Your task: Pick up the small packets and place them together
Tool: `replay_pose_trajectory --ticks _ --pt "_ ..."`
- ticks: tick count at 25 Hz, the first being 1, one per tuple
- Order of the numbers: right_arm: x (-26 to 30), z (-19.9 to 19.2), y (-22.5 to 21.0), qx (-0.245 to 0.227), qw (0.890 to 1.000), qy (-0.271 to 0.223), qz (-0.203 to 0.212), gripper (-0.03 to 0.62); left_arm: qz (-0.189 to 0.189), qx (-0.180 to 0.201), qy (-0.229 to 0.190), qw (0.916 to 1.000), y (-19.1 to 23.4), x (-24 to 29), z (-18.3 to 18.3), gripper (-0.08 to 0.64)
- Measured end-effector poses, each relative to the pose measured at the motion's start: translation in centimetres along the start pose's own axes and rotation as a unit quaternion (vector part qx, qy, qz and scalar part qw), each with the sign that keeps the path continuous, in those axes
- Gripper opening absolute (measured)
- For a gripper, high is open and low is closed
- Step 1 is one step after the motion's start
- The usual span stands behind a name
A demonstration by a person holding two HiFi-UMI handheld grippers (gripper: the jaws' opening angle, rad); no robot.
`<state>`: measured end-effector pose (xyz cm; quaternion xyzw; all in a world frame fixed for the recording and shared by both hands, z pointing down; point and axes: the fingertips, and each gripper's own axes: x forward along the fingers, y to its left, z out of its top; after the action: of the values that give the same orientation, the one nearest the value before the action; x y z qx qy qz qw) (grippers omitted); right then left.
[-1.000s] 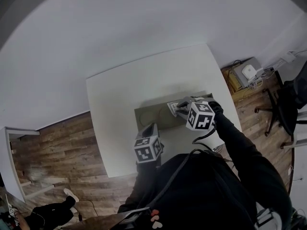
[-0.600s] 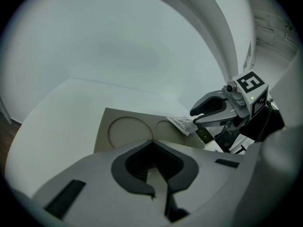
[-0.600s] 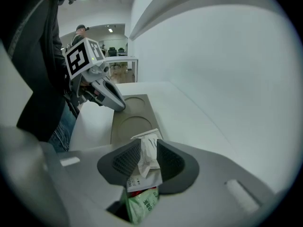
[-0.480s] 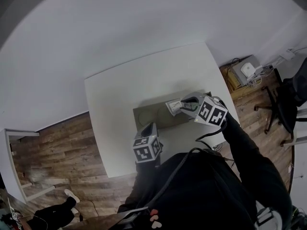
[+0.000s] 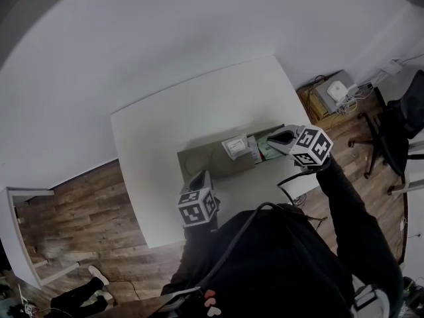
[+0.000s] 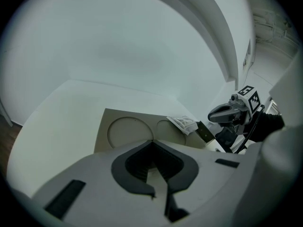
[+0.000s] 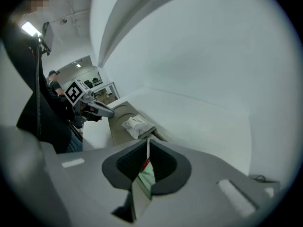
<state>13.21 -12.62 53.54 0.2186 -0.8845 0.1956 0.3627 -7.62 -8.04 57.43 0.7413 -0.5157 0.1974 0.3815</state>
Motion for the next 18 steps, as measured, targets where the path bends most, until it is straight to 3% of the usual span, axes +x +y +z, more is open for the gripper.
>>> replay_pose_trajectory --ticks 7,18 --pt "2.8 -1.6 -0.4 0.085 0.995 0.046 0.028 0.055 0.002 0.0 0.0 1.0 0.0 0.0 -0.1 -0.001" --pt "6.5 -2.7 -1.6 0.13 0.983 0.127 0.025 0.074 -0.001 -0.003 0.0 1.0 -0.1 0.0 -0.2 -0.001"
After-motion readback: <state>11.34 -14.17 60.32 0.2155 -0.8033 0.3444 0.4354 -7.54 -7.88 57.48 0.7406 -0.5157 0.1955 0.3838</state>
